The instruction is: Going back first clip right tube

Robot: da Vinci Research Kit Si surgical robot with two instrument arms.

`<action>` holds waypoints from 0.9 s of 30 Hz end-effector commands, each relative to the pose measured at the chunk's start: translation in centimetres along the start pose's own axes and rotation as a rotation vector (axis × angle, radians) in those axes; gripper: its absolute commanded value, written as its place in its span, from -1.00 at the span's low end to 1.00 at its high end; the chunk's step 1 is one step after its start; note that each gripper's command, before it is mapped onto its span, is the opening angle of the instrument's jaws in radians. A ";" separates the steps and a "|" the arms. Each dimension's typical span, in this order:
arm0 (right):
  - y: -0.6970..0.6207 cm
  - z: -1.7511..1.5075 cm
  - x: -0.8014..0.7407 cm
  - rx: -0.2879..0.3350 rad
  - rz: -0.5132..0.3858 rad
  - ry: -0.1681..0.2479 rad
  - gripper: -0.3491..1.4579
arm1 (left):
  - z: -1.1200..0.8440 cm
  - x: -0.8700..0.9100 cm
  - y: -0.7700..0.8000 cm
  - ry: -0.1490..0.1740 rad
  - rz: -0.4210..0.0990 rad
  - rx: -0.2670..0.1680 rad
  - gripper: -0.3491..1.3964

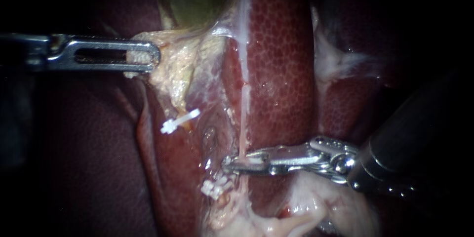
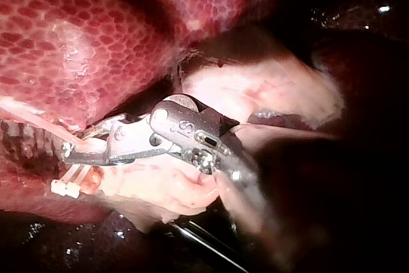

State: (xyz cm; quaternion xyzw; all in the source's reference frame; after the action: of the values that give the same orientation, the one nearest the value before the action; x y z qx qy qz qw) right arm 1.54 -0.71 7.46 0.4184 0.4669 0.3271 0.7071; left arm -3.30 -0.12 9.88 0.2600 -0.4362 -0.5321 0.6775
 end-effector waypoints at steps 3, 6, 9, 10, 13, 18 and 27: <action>0.00 0.00 0.00 0.004 -0.001 -0.003 -1.00 | 0.00 0.00 0.00 0.000 0.000 0.000 -1.00; 0.00 0.01 0.00 0.004 0.005 -0.003 -1.00 | 0.00 0.00 0.00 0.000 0.000 0.000 -1.00; -0.01 0.01 0.00 0.013 0.004 -0.008 -1.00 | 0.00 0.00 0.00 0.000 0.000 0.000 -1.00; -0.01 0.03 0.00 0.016 0.010 -0.004 -0.88 | 0.00 0.00 0.00 0.000 0.000 0.000 -1.00; -0.02 0.08 0.04 0.023 -0.041 0.013 -0.19 | 0.00 0.00 0.00 0.000 0.000 0.000 -1.00; -0.01 0.19 0.08 0.010 -0.111 0.039 0.05 | 0.00 0.00 0.00 0.000 0.000 0.000 -1.00; 0.05 -0.08 0.09 -0.006 -0.247 0.055 0.05 | 0.00 0.00 0.00 0.000 0.000 0.000 -1.00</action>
State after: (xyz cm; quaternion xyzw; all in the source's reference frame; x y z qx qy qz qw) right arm 1.45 -0.57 7.45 0.3422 0.5360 0.2457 0.7316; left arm -3.30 -0.12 9.88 0.2600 -0.4362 -0.5320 0.6776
